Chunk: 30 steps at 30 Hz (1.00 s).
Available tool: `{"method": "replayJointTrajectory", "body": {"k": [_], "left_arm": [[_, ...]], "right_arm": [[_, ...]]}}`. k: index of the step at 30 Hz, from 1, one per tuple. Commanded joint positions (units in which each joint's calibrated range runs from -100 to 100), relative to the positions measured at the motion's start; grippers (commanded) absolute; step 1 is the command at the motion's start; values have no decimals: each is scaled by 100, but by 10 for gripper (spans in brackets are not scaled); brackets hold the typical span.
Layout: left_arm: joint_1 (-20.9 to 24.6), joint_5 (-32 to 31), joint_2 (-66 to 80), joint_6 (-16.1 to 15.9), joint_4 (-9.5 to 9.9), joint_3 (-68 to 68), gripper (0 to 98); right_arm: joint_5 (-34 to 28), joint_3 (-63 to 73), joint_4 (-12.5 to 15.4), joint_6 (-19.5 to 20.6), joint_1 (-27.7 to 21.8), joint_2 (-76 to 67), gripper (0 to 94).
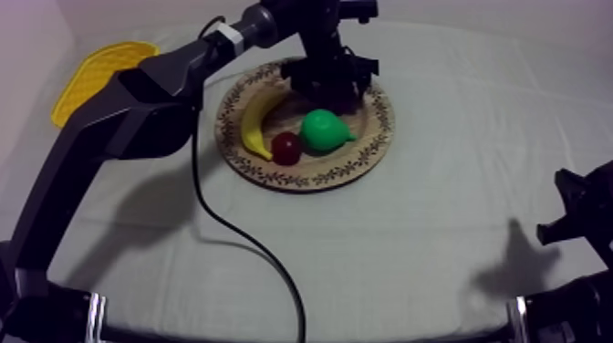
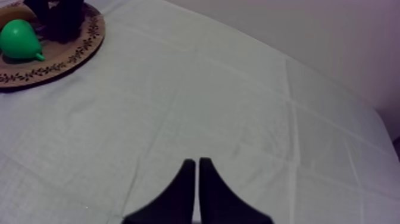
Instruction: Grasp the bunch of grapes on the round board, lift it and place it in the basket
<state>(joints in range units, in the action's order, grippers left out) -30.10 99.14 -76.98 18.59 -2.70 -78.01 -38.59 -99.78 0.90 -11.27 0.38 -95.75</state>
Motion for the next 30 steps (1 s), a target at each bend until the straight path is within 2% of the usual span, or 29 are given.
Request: {"method": "replayJointTrajectory", "body": {"k": [1, 7, 12, 22, 30], "left_arm": [[1, -8, -11, 6, 2, -15, 740], [-7, -11, -47, -21, 17, -38, 493], [-21, -29, -61, -60, 22, -59, 405], [-55, -183, 209, -217, 24, -2, 387], [-176, -128, 1066, -334, 50, 404, 399]], "right_arm": [[4, 0, 1, 1, 0, 0, 3], [4, 0, 1, 1, 0, 0, 3], [4, 0, 1, 1, 0, 0, 3], [4, 0, 1, 1, 0, 0, 3], [4, 0, 1, 1, 0, 0, 3]]}}
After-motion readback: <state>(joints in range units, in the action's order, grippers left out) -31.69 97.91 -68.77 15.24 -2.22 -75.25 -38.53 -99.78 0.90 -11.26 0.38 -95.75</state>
